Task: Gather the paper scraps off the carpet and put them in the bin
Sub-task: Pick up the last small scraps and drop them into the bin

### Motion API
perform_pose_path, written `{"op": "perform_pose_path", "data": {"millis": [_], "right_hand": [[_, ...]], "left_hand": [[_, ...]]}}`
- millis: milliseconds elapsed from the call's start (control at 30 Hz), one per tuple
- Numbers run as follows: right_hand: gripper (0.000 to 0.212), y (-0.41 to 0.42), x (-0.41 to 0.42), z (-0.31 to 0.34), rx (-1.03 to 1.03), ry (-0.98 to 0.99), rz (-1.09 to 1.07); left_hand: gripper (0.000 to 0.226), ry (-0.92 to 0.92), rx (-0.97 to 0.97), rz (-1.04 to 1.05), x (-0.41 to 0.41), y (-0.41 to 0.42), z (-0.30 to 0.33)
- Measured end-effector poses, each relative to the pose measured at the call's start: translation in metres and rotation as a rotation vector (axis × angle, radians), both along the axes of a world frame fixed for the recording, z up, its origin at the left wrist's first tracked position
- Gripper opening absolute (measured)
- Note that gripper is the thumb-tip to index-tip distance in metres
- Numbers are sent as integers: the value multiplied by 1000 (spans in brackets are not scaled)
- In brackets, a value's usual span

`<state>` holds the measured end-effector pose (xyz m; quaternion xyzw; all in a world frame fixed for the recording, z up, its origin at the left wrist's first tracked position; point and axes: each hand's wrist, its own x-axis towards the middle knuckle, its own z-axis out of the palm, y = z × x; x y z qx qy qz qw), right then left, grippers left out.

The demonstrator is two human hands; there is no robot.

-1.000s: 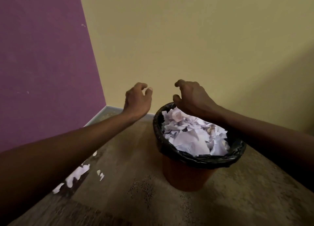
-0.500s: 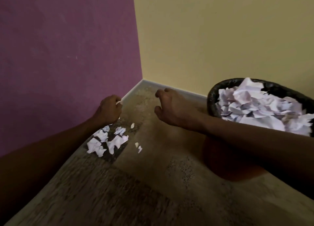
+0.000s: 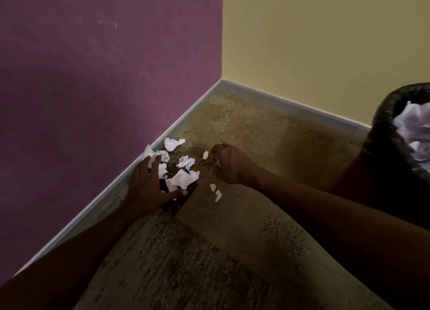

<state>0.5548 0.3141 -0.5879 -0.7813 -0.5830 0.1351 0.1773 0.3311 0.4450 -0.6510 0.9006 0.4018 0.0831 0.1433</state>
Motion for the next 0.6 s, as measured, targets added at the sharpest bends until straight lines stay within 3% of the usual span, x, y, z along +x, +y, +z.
{"op": "perform_pose_path", "data": {"millis": [167,400,600], "right_hand": [[46,50,2,-32,-1,29,17],[70,109,-3,-62,-28,80,90],[68,136,-22,-73,-140,-8,164]], "left_hand": [[118,14,28,140,6,6,-32],[115,-211,34,321,7,10,-54],[102,-128,138,323,10,9,-55]]}}
